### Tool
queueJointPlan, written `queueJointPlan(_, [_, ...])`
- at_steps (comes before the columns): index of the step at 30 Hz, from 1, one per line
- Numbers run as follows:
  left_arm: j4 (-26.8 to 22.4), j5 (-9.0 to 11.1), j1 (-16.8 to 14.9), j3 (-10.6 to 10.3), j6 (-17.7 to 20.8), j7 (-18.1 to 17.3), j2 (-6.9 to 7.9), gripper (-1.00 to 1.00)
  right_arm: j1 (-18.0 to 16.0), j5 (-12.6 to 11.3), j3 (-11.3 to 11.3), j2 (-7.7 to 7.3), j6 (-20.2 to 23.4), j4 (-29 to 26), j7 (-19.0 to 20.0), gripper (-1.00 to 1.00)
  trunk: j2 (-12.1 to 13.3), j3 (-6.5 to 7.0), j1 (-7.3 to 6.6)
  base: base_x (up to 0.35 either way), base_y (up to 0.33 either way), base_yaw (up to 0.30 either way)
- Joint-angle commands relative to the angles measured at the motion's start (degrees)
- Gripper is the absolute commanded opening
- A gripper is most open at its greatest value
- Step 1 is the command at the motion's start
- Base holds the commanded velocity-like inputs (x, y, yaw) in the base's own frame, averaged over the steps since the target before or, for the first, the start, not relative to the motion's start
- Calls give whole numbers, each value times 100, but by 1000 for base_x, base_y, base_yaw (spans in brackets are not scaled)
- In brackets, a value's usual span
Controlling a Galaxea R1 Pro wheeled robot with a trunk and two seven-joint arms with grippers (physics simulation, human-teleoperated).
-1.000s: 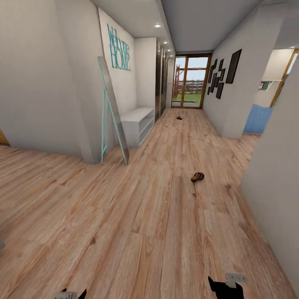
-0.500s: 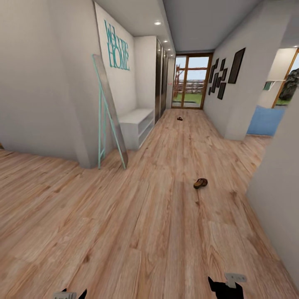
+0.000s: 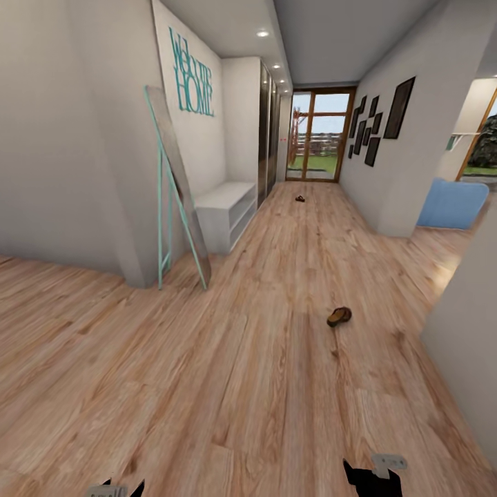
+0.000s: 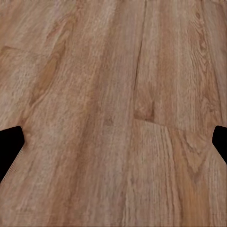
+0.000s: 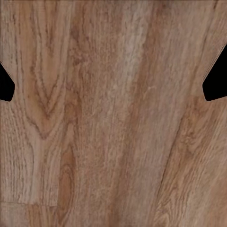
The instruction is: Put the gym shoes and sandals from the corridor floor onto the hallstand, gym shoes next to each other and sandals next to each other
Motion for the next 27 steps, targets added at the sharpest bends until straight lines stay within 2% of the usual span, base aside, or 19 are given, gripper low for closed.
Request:
queueJointPlan(1, [5, -5, -6, 46, -2, -56, -3, 100, -4, -61, 0, -2, -16, 7, 50, 100, -2, -5, 3, 338, 0, 0])
queueJointPlan(27, [5, -5, -6, 46, -3, -56, -3, 100, -4, -60, 3, -2, -10, 14, 24, 100, -2, -5, 3, 338, 0, 0])
